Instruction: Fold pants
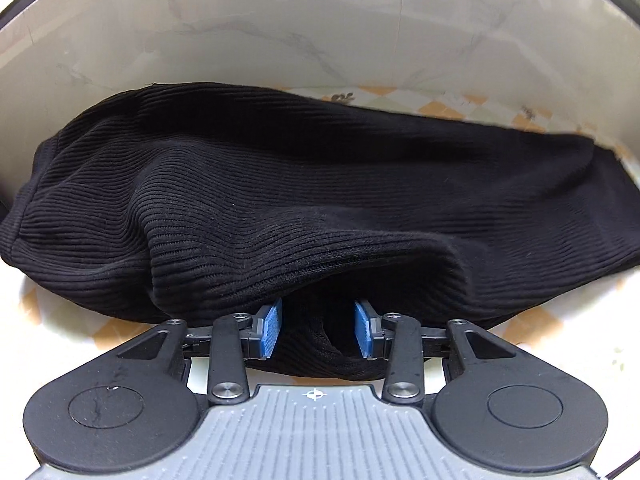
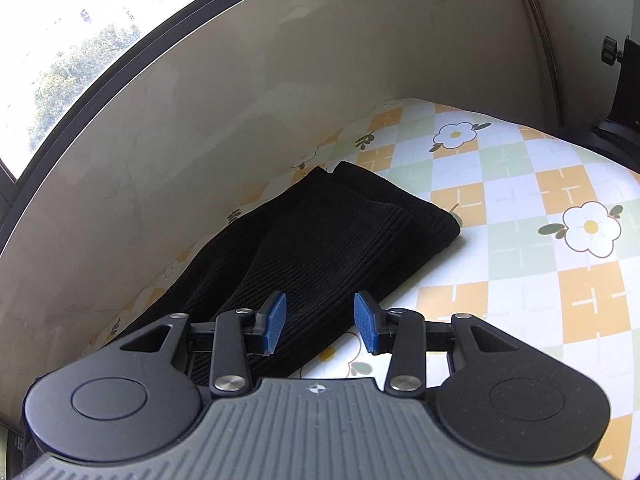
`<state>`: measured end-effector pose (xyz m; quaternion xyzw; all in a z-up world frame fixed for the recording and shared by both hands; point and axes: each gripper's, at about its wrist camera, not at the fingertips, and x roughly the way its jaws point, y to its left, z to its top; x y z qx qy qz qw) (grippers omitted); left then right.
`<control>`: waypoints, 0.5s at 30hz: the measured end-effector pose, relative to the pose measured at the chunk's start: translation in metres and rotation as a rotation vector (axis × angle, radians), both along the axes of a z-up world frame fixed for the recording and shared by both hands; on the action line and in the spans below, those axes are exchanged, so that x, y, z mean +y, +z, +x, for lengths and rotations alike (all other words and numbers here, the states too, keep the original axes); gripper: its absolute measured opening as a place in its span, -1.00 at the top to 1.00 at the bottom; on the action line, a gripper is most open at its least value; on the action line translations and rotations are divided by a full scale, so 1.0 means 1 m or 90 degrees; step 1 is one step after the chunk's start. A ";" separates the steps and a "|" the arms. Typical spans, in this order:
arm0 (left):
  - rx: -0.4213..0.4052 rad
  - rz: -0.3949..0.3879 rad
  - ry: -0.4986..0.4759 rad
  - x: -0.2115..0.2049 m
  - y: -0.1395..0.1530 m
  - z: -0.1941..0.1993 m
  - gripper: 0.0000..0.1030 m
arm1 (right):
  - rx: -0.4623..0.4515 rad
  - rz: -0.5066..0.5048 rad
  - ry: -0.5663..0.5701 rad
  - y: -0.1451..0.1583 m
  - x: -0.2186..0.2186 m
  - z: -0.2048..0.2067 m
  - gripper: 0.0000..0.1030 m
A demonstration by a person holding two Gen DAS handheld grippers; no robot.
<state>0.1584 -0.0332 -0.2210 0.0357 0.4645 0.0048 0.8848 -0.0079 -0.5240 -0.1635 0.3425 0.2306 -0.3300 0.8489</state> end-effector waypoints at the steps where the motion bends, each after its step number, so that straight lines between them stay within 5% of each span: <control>1: 0.000 0.005 -0.005 -0.001 0.000 -0.002 0.33 | 0.000 -0.001 0.003 0.001 0.001 0.001 0.18; 2: -0.005 0.010 -0.003 0.001 0.003 -0.005 0.79 | 0.000 -0.002 0.006 0.001 0.003 0.002 0.18; 10: -0.056 -0.056 -0.007 0.041 0.029 -0.062 0.80 | 0.002 -0.002 0.034 0.003 0.022 0.012 0.20; 15: -0.012 -0.084 0.016 0.051 0.010 -0.085 0.81 | 0.015 -0.004 0.051 0.005 0.035 0.015 0.22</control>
